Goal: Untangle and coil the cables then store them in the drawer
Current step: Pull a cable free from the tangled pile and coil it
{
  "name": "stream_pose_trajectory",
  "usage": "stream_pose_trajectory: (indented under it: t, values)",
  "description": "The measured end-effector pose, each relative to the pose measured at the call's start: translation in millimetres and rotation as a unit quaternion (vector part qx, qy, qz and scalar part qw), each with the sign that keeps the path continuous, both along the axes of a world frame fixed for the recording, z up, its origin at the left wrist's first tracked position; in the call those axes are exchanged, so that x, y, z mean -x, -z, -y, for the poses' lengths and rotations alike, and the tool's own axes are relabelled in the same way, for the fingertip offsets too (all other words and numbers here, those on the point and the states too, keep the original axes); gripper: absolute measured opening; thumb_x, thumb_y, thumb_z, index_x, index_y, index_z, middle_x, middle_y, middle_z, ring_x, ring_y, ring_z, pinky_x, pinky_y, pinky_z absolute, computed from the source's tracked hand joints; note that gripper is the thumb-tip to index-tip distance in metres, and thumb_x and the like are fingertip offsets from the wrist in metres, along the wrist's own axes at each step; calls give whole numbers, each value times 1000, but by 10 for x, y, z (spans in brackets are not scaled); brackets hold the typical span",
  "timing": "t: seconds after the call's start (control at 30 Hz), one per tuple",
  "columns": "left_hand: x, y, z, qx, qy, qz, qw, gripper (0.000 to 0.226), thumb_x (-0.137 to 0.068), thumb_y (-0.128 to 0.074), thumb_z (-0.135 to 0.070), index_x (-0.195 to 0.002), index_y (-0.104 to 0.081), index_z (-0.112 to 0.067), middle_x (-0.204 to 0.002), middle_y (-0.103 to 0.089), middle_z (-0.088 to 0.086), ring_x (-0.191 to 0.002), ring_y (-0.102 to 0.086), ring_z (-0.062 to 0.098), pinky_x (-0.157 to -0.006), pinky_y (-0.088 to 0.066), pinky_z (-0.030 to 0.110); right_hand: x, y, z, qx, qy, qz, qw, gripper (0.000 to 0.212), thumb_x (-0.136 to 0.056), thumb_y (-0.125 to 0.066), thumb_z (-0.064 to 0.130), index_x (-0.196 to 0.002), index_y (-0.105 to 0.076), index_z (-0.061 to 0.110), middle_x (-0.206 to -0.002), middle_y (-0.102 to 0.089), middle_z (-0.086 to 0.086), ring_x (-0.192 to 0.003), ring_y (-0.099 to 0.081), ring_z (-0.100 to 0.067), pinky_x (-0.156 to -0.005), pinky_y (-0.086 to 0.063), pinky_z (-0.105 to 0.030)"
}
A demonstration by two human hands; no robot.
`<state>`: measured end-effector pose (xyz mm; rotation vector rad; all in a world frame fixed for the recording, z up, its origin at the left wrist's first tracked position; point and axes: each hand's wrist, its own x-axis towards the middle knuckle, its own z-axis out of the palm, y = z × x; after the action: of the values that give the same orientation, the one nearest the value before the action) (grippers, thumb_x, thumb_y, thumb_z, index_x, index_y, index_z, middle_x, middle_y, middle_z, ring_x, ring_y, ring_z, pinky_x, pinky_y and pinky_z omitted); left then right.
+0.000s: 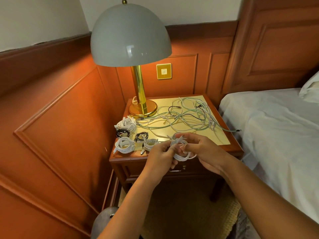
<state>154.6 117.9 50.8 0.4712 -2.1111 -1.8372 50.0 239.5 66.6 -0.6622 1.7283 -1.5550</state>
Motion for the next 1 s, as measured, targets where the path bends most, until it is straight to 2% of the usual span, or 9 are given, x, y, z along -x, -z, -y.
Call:
stream_pose_trajectory:
  t: [0.17,0.3,0.47,0.6,0.7,0.77,0.83,0.9,1.0]
  values:
    - [-17,-17,105,-31,0,11,999,28,-101,-48,-16,-79,-64,-10,-67,-55,14,-54,-48,16,-50,-39,25,-28,8,-35,-6,1,12,1000,38,-87,-61,46,-98,-75,12,-92,-68,-11,-84,-56,-19,-76,-38,-34]
    - [-22,-51,217,-34,-25,18,999,28,-101,-47,-11,-77,-62,-5,-59,-52,5,-50,-46,13,-46,-37,21,55,1,-117,12,22,60,998,22,-101,-43,15,-102,-64,7,-65,-42,-4,-65,-39,-15,-65,-33,-32]
    - [-16,-40,249,20,-32,39,999,26,-100,-49,-11,-78,-63,-4,-53,-57,0,-44,-47,10,-45,-38,21,182,-113,-275,-29,28,-34,999,18,-90,-49,-6,-92,-60,8,-54,-43,-3,-53,-43,-10,-61,-35,-31]
    - [75,26,159,95,-66,52,992,27,-99,-50,-16,-75,-63,-12,-56,-60,4,-44,-51,11,-48,-40,24,171,-176,-348,103,-1,63,993,8,-83,-63,-3,-89,-66,1,-66,-58,-10,-58,-53,-13,-54,-43,-24]
    - [103,35,95,67,-72,48,994,27,-98,-51,-13,-75,-64,-13,-59,-63,7,-48,-53,12,-47,-41,25,143,-148,-367,207,-37,172,962,38,-69,-82,9,-103,-69,-1,-89,-67,-18,-78,-64,-22,-67,-55,-26]
    - [112,24,62,52,-80,47,994,27,-98,-51,-11,-74,-64,-13,-58,-63,7,-47,-53,13,-45,-41,25,93,-117,-313,180,8,111,977,31,-73,-79,11,-101,-71,1,-87,-70,-14,-76,-63,-18,-65,-54,-23]
    - [114,14,35,31,-84,48,995,28,-98,-51,-11,-74,-64,-12,-56,-62,5,-46,-52,11,-44,-40,23,20,-116,-238,85,83,-53,992,7,-82,-70,10,-89,-73,10,-77,-71,1,-69,-63,-6,-58,-49,-14]
    - [111,2,5,19,-87,49,995,27,-98,-50,-11,-75,-64,-11,-56,-62,4,-45,-51,10,-44,-40,22,-1,-111,-194,4,114,-183,976,5,-87,-68,17,-83,-70,17,-72,-68,9,-66,-63,3,-57,-45,-8]
    - [122,-2,-38,26,-95,51,994,26,-98,-50,-12,-76,-64,-10,-58,-63,6,-45,-53,10,-44,-41,22,22,-141,-191,-54,81,-257,961,8,-91,-65,22,-84,-68,23,-74,-67,0,-67,-63,-5,-64,-50,-21]
